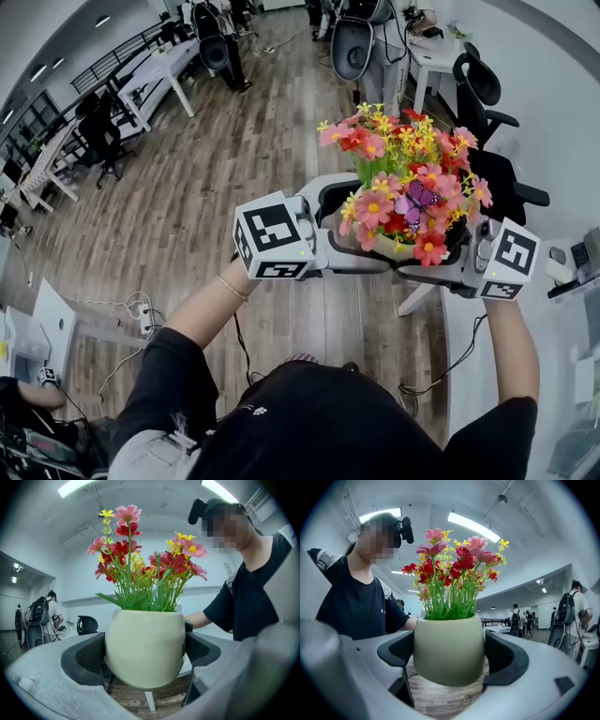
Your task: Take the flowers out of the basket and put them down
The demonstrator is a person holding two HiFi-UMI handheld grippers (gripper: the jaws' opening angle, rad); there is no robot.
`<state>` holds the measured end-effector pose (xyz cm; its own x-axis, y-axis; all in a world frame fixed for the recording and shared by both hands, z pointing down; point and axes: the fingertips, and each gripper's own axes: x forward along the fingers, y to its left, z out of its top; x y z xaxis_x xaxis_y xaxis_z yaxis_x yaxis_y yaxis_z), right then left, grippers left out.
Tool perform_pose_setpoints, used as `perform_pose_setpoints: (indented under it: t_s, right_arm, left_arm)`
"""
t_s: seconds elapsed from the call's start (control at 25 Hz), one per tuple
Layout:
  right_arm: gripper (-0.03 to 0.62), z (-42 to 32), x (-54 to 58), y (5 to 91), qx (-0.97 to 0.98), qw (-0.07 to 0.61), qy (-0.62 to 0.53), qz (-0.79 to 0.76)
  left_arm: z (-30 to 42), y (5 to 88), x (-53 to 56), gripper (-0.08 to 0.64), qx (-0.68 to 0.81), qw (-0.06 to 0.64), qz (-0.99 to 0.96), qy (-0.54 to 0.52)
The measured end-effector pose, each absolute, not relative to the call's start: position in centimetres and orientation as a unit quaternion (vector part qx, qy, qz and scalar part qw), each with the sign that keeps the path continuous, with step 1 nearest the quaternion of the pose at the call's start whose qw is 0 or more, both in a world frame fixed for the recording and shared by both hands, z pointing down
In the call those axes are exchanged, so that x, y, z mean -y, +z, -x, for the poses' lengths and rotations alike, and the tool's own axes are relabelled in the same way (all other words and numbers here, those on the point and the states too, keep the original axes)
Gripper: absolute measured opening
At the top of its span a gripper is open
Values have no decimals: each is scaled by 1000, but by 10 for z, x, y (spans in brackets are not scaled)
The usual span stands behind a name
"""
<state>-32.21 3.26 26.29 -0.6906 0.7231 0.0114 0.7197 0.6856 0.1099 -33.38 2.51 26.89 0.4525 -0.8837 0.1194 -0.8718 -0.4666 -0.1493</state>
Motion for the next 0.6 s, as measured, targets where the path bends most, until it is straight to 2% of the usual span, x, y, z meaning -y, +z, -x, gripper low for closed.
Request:
perform_pose_setpoints:
  t_s: [0.6]
  right_arm:
    - [460, 345, -34, 269, -935, 3, 72, -346]
  left_arm:
    - [356, 276, -25, 520, -472, 51, 877, -79]
